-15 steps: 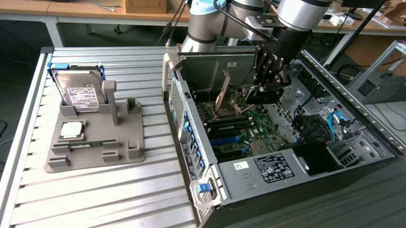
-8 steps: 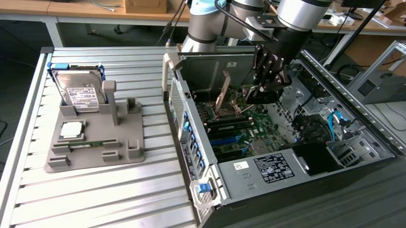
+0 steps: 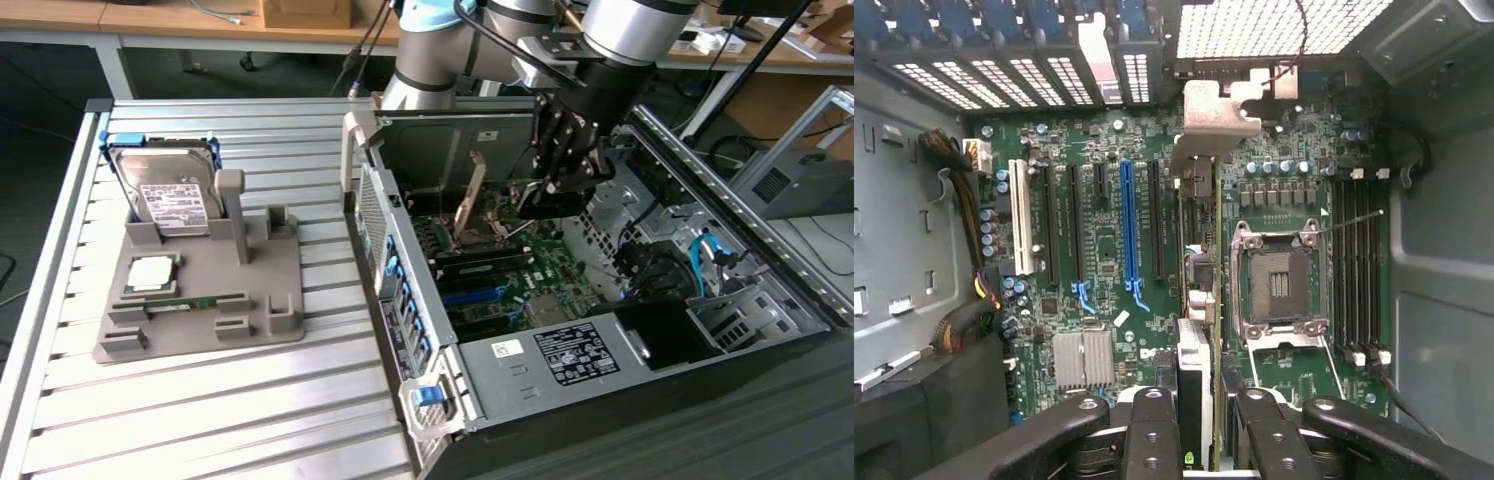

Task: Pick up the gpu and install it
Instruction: 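Insert the gpu into the slot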

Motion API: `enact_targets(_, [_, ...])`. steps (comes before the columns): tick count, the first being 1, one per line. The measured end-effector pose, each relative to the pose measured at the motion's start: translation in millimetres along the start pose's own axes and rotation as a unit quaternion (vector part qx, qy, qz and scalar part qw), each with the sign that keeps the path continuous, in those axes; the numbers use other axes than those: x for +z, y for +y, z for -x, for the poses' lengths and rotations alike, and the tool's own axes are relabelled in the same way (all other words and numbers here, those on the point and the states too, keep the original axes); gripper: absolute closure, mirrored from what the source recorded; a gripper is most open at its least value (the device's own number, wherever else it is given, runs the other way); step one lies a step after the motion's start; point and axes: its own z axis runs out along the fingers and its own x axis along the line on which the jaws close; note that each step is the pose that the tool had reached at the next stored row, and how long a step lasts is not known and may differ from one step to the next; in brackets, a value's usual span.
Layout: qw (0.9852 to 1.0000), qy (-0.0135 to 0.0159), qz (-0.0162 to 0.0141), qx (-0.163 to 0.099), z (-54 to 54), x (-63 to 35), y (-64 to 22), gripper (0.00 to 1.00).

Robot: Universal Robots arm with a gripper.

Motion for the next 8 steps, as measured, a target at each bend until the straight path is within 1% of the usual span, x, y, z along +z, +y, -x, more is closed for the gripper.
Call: enact_targets(8, [0.9999, 0.0003, 0.0004, -0.016, 0.0, 0.0, 0.0, 0.73])
